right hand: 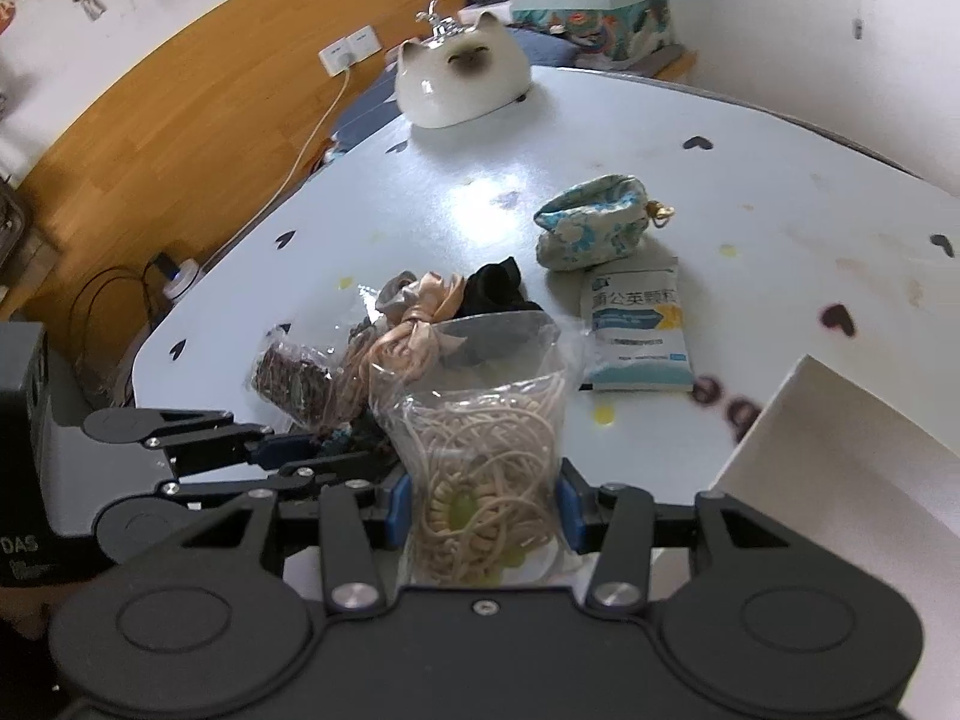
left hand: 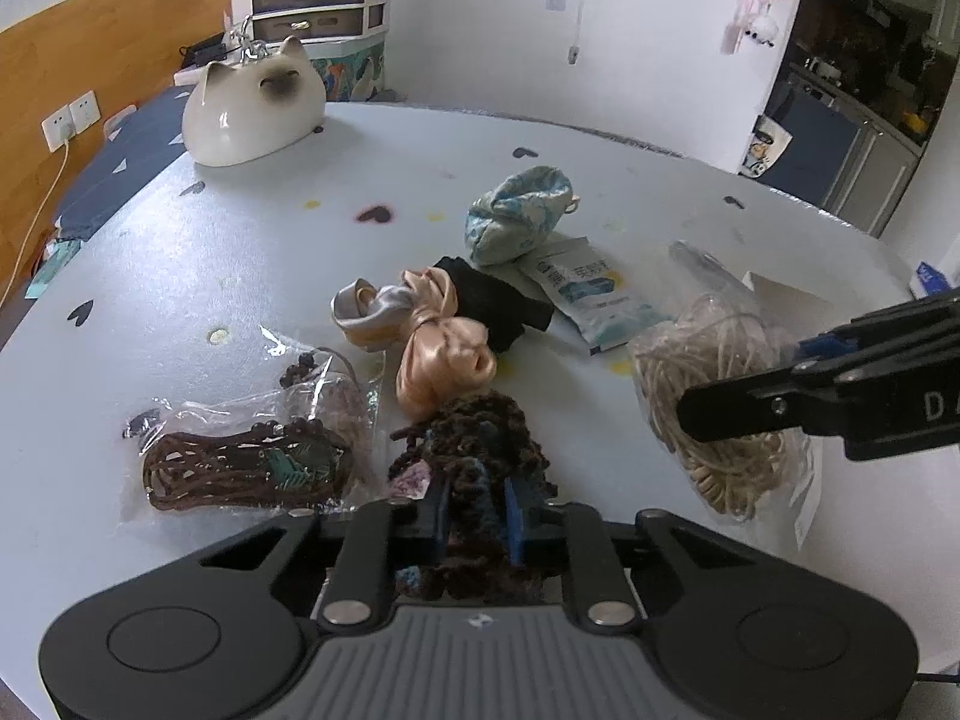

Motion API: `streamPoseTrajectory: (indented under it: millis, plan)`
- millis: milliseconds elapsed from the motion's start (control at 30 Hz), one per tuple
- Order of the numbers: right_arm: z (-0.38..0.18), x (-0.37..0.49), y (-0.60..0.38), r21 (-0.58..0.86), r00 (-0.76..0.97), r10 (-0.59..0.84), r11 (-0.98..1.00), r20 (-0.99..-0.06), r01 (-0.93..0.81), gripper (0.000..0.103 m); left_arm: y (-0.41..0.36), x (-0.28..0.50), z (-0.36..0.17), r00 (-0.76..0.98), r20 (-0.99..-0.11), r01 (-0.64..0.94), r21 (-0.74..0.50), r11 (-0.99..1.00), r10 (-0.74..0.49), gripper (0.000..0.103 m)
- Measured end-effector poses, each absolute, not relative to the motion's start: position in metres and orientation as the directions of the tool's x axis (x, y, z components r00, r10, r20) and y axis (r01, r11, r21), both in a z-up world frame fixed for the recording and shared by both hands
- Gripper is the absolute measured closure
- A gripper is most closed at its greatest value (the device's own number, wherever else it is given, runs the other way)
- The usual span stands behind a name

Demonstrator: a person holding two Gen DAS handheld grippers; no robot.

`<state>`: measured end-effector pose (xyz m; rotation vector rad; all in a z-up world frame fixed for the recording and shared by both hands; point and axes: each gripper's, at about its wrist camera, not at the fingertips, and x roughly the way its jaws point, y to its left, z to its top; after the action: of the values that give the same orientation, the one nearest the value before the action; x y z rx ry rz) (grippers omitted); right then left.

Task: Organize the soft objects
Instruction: 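Carry the scrunchie and cord bag with both tools over the white box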

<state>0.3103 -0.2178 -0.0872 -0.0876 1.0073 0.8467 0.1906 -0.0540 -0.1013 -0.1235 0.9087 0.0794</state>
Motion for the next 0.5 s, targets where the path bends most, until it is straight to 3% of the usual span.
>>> streamPoseTrajectory:
  millis: [500]
  plan:
    - [-0.064, 0.249, -0.216, 0.279, 0.399, 0.529, 0.798, -0.749, -0.534, 0.055, -0.033, 0.137, -0.062, 0.701, -0.71, -0.028, -0.127, 0.992, -0.071, 0.087]
